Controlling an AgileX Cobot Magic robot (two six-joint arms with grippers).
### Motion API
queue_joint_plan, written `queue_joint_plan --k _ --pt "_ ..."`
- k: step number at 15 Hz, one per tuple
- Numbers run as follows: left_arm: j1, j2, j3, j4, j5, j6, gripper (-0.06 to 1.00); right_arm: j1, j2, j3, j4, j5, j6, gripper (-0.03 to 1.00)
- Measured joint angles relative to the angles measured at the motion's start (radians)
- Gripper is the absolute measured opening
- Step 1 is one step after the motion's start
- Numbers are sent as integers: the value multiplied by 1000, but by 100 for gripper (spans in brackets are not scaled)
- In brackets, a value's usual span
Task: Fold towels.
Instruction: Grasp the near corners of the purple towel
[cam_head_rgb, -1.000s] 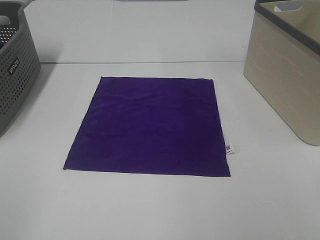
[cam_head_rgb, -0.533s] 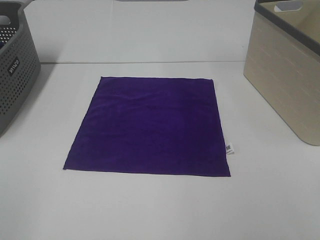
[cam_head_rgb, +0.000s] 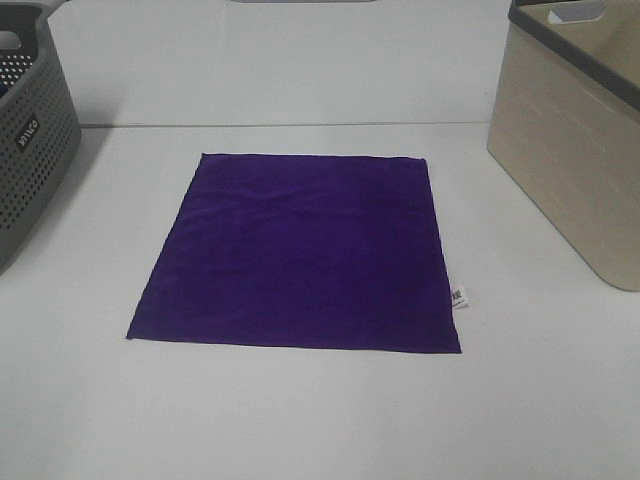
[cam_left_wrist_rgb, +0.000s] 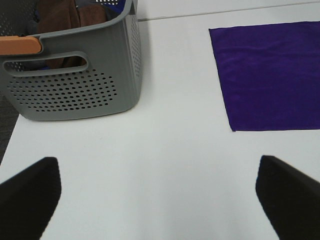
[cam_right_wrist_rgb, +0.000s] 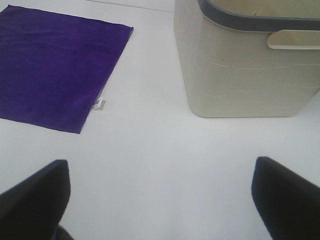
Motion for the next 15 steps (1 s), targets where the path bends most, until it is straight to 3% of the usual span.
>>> queue_joint_plan --k 15 --pt "0 0 0 0 0 -17 99 0 0 0 0 0 0 99"
